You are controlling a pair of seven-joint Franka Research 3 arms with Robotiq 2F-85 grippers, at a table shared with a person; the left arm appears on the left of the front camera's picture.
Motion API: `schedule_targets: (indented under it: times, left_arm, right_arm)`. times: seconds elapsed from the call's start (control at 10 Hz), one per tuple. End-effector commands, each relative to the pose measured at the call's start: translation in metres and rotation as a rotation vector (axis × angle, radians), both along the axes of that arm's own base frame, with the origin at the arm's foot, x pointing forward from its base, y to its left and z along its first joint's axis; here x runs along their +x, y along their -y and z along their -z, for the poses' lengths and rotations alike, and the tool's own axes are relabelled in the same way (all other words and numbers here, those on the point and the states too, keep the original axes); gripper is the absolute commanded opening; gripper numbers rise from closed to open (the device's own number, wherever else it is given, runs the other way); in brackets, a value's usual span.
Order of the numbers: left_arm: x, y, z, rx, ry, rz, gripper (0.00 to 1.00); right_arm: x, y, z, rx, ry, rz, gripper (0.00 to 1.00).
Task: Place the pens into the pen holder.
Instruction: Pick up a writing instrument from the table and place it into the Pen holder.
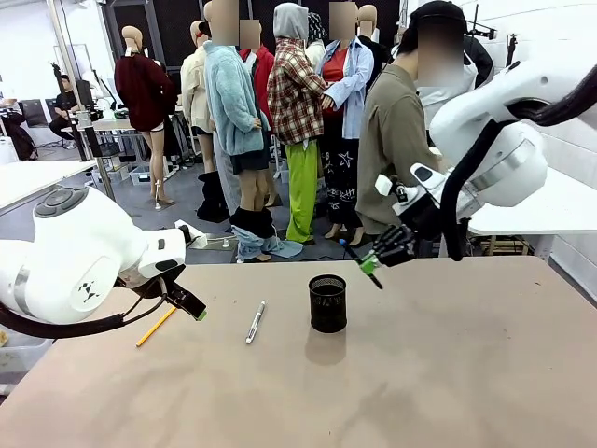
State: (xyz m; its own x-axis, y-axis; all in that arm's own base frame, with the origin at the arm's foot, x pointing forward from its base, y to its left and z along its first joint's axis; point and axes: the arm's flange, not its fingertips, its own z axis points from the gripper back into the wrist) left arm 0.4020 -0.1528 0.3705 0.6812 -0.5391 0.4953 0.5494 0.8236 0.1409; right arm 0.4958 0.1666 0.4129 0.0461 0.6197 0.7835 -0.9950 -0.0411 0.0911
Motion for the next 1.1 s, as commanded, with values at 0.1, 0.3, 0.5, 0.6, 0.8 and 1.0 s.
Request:
schedule_targets:
  times: [0.1, 0.3, 0.5, 0.6, 0.8, 1.0]
  left_arm:
    - [0.001, -0.002, -0.001, -0.003, 0.001, -0.004, 1.0]
    - [0.001, -0.002, -0.001, -0.003, 0.001, -0.004, 1.0]
    - [0.001, -0.002, -0.001, -0.003, 0.001, -0.004, 1.0]
    - [0.001, -0.002, -0.001, -0.003, 0.001, -0.004, 1.0]
    - [0.001, -0.002, -0.001, -0.003, 0.001, -0.004, 1.0]
    - [0.001, -0.002, -0.001, -0.003, 0.001, -0.004, 1.0]
  right_arm:
    - [0.023, -0.03, 0.005, 0.168, -0.04, -0.074, 0.0]
    - [0.038, -0.052, 0.013, 0.159, -0.039, -0.061, 0.0]
    - [0.05, -0.062, 0.027, 0.165, -0.063, -0.059, 0.0]
    - [0.053, -0.065, 0.033, 0.159, -0.048, -0.015, 0.0]
    - [0.057, -0.068, 0.043, 0.133, -0.044, -0.008, 0.0]
    - [0.057, -0.07, 0.058, 0.144, -0.037, 0.034, 0.0]
